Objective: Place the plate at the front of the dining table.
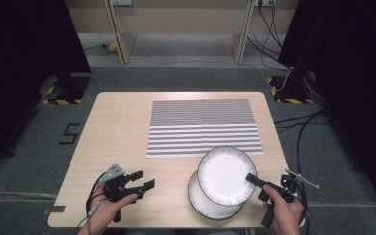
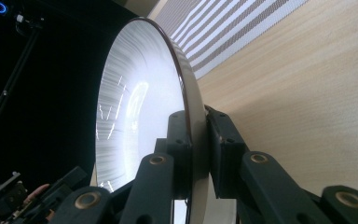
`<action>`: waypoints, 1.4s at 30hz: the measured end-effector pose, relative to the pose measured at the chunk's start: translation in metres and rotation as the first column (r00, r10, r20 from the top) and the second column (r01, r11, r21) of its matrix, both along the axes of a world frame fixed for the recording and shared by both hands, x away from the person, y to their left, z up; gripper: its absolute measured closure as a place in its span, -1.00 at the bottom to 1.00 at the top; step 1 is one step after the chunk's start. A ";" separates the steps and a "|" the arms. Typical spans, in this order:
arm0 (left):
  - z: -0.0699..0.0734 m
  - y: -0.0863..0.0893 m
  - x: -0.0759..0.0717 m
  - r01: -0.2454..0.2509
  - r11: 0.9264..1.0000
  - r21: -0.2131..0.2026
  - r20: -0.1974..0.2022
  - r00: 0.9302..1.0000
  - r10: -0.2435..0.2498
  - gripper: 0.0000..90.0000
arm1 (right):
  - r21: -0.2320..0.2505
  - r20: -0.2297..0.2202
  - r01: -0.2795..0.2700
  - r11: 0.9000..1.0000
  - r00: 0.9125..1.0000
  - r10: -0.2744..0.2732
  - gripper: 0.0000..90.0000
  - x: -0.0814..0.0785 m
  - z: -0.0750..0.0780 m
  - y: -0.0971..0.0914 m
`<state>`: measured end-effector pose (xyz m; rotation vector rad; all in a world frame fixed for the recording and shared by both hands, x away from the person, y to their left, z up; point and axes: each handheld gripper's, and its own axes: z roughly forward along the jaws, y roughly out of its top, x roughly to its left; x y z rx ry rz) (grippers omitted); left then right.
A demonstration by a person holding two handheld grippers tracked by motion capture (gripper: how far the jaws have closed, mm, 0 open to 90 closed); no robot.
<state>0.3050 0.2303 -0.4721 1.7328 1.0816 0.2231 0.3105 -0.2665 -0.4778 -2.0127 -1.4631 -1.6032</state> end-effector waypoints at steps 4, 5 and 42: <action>-0.003 0.012 -0.001 -0.030 1.000 -0.004 -0.002 1.000 0.030 -0.25 | 0.004 -0.004 0.007 1.000 1.000 -0.007 0.78 0.002 0.003 -0.002; -0.005 0.017 -0.002 -0.043 0.999 -0.008 0.001 0.999 0.043 -0.25 | -0.001 -0.003 0.007 1.000 1.000 -0.007 0.78 0.003 0.005 -0.002; -0.034 0.065 -0.013 -0.189 0.981 -0.039 -0.008 0.982 0.189 -0.26 | -0.012 0.010 0.042 0.999 0.999 -0.042 0.76 0.036 0.027 -0.002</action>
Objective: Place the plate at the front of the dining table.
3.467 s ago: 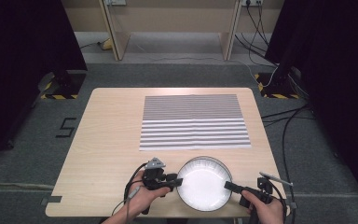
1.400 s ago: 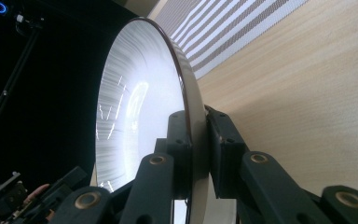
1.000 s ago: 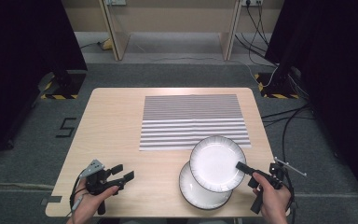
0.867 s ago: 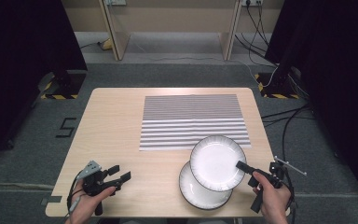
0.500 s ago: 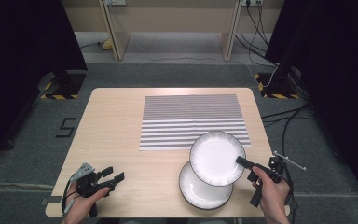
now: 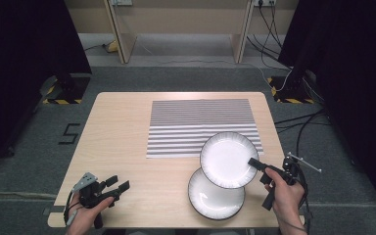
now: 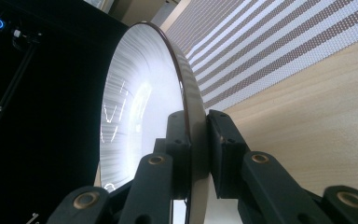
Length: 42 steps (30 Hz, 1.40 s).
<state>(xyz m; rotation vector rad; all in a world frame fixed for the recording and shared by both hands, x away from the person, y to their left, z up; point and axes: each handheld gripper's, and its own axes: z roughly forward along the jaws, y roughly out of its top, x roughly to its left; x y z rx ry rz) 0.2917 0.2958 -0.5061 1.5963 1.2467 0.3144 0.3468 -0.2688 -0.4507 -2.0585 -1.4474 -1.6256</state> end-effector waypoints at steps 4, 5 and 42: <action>-0.001 0.000 0.000 -0.002 1.000 0.007 0.001 1.000 0.002 -0.26 | 0.000 0.000 0.001 1.000 1.000 -0.001 0.76 0.003 0.000 0.000; -0.001 0.001 0.000 -0.005 1.000 0.010 0.003 1.000 0.005 -0.26 | 0.000 0.000 0.003 1.000 1.000 -0.003 0.76 0.005 0.001 0.000; -0.010 0.001 0.001 -0.013 0.999 0.033 -0.013 1.000 0.013 -0.26 | -0.008 -0.010 0.044 0.999 0.999 -0.045 0.75 0.036 0.006 0.000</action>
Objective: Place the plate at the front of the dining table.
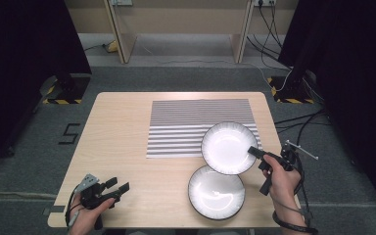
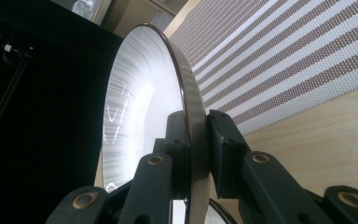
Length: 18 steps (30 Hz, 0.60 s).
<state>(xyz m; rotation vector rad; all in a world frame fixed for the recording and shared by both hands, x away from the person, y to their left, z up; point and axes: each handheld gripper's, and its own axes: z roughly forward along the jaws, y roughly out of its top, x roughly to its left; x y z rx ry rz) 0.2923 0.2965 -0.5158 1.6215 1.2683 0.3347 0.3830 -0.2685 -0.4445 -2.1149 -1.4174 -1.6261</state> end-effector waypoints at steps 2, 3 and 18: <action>0.000 0.000 0.000 -0.001 1.000 -0.001 0.000 1.000 0.001 -0.26 | 0.002 -0.002 0.001 1.000 1.000 -0.001 0.75 0.001 0.001 0.000; 0.000 0.000 0.000 -0.002 1.000 0.002 0.000 1.000 0.002 -0.26 | -0.001 0.000 -0.001 1.000 1.000 0.001 0.75 0.003 0.002 0.001; -0.001 0.000 0.001 0.001 1.000 0.003 -0.004 1.000 -0.001 -0.26 | -0.002 -0.003 0.017 1.000 1.000 -0.017 0.75 0.015 0.006 -0.001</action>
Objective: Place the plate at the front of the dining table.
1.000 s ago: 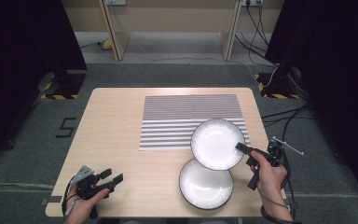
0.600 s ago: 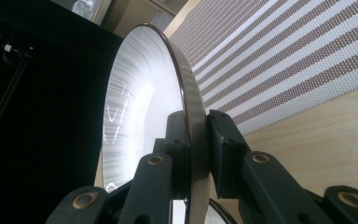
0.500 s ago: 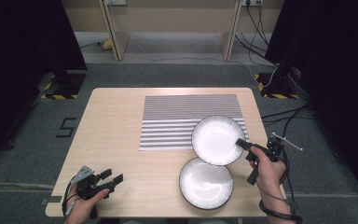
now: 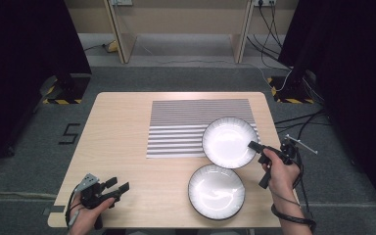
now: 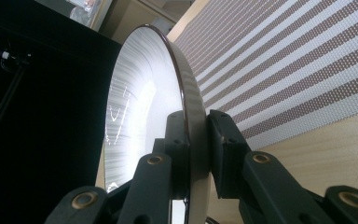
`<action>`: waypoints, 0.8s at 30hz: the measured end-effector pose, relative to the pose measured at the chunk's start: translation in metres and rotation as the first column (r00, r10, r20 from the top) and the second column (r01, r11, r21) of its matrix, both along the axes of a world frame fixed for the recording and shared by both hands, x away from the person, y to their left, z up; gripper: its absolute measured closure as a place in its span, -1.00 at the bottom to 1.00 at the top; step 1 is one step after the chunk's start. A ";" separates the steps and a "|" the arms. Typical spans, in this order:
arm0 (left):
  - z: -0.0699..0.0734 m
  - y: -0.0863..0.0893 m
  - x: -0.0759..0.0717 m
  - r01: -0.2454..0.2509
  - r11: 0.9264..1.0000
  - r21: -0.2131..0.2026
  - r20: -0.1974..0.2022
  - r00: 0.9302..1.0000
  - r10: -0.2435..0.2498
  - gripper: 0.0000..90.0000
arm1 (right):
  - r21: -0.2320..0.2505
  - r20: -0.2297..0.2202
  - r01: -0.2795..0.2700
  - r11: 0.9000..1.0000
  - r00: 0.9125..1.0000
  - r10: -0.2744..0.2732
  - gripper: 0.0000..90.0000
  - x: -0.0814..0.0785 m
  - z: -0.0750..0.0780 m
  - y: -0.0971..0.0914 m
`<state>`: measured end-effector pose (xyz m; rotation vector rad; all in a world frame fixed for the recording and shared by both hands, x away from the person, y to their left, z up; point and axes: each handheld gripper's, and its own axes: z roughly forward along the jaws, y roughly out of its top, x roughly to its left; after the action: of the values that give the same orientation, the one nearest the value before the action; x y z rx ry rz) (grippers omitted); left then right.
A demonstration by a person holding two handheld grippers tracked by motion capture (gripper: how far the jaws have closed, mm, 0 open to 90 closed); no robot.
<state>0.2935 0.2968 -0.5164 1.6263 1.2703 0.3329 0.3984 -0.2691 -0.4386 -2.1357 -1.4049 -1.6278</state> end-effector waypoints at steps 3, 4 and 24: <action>0.000 0.000 0.000 0.000 1.000 0.001 0.001 1.000 0.000 -0.26 | 0.003 0.001 0.005 1.000 1.000 -0.005 0.75 0.002 0.001 -0.001; 0.000 0.000 0.000 0.000 1.000 0.001 0.001 1.000 0.000 -0.26 | -0.001 0.001 0.005 1.000 1.000 -0.005 0.74 0.003 0.002 -0.001; -0.001 0.001 0.000 -0.004 1.000 0.004 -0.004 1.000 0.004 -0.26 | -0.003 -0.003 0.014 1.000 1.000 -0.014 0.74 0.018 0.004 0.001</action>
<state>0.2938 0.2976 -0.5171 1.6289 1.2768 0.3356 0.4159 -0.2679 -0.4343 -2.1535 -1.3956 -1.6283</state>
